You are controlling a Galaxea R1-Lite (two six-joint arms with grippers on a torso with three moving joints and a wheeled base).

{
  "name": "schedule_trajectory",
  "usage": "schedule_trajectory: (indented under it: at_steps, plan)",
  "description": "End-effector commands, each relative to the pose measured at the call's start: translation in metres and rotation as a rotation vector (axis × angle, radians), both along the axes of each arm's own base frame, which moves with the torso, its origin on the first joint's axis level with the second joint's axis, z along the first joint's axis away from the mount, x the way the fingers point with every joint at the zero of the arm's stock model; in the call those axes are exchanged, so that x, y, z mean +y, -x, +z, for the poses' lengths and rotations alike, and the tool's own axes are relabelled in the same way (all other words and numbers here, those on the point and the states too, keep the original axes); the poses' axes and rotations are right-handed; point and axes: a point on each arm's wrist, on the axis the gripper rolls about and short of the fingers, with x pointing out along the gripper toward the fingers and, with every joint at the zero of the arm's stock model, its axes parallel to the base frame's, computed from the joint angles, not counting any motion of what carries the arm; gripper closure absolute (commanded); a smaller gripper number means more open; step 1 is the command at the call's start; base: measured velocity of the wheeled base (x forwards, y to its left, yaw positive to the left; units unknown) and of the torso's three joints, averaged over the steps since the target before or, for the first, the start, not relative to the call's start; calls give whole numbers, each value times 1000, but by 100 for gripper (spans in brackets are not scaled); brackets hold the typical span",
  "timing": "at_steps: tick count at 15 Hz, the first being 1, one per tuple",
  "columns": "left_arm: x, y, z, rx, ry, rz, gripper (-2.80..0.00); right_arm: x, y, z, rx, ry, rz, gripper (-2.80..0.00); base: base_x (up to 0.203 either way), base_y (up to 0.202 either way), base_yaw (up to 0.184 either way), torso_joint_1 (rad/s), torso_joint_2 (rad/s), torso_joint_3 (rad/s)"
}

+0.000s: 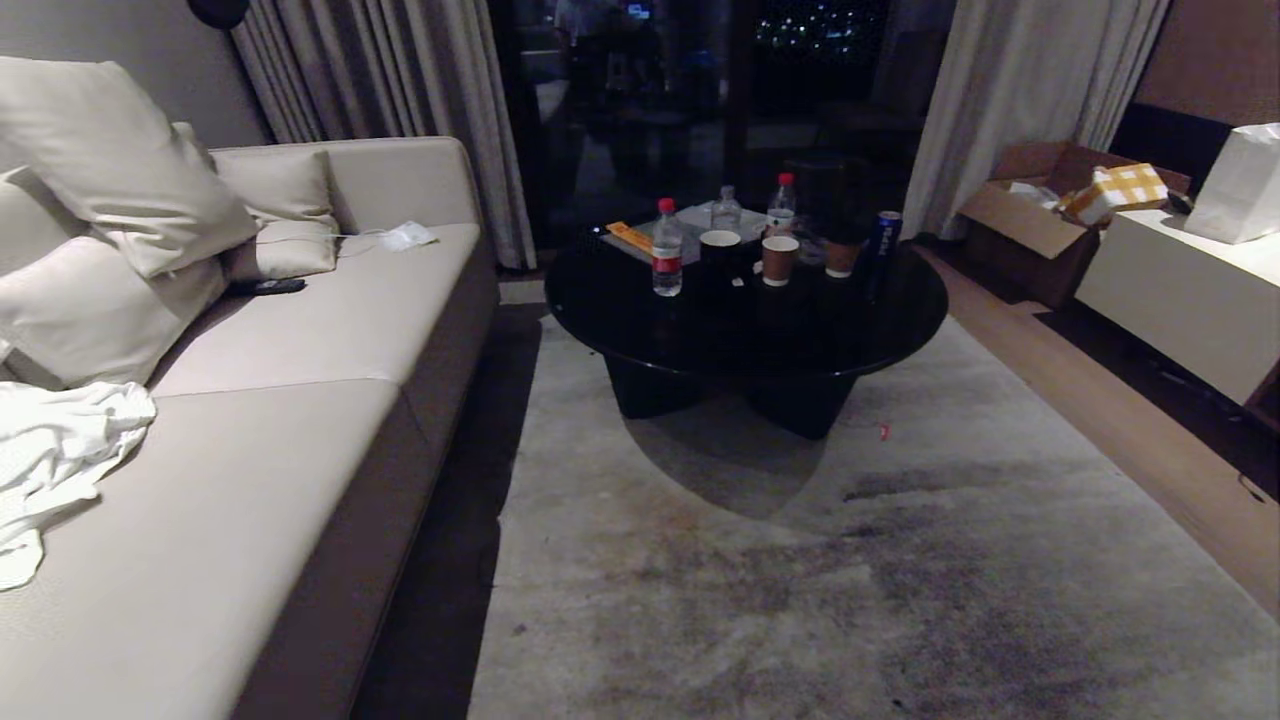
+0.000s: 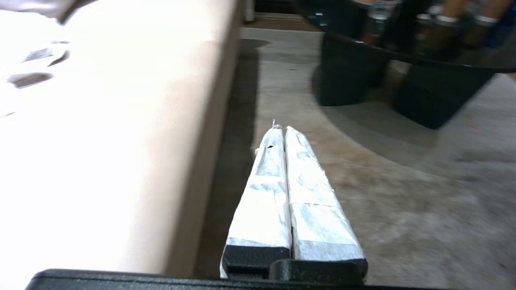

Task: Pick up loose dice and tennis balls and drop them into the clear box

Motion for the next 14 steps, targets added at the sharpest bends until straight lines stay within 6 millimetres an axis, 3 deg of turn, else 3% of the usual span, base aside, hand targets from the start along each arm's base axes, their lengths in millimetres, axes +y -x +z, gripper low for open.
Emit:
schedule_trajectory:
  at_steps: [1, 5, 14]
  plan:
    - [0, 0, 0, 3, 0, 0, 0, 0, 0, 0, 1, 1, 1, 0, 0, -2, 66, 7, -2, 1]
    - [0, 0, 0, 3, 0, 0, 0, 0, 0, 0, 3, 1, 1, 0, -22, -15, -2, 2, 2, 0]
    - [0, 0, 0, 3, 0, 0, 0, 0, 0, 0, 4, 1, 1, 0, -181, -18, -1, 3, 2, 2]
